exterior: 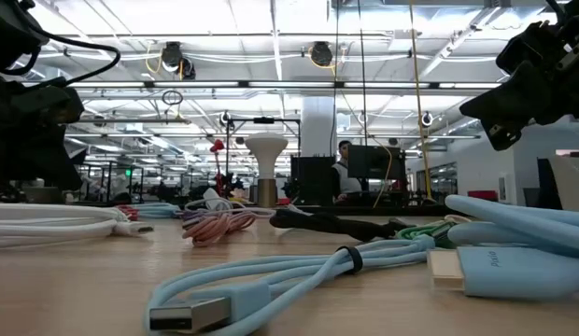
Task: Pick & Place USB Port
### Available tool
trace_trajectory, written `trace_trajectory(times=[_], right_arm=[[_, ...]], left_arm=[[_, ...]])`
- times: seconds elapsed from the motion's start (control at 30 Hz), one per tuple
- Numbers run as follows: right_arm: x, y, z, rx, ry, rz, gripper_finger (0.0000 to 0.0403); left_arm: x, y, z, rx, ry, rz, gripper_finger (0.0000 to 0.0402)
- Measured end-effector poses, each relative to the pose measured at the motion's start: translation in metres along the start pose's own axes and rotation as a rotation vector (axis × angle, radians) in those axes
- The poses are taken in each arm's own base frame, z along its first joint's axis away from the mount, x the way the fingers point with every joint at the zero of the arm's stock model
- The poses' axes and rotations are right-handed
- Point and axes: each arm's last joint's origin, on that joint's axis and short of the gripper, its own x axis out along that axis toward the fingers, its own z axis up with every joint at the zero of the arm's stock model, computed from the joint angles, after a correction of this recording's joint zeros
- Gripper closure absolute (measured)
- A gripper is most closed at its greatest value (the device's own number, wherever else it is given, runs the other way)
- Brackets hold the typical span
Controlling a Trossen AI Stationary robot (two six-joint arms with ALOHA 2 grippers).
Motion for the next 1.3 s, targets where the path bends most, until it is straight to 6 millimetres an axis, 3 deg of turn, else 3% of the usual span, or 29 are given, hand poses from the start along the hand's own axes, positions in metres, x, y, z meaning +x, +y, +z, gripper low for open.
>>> trace_trajectory(times=[1.1,1.2,1.3], right_arm=[[0.000,0.000,0.000,0.003,0.000,0.000,0.0403],[0.000,0.004,0.010,0.229,-0.098,0.049,0.0403],[-0.003,0.010,0.026,0.683,-0.226,0.183,0.0403]], left_arm=[[0.000,0.000,0.000,0.000,0.000,0.000,0.0369],[0.000,0.000,0.000,0.000,0.000,0.000,0.0369],[0.000,0.000,0.000,0.000,0.000,0.000,0.0369]])
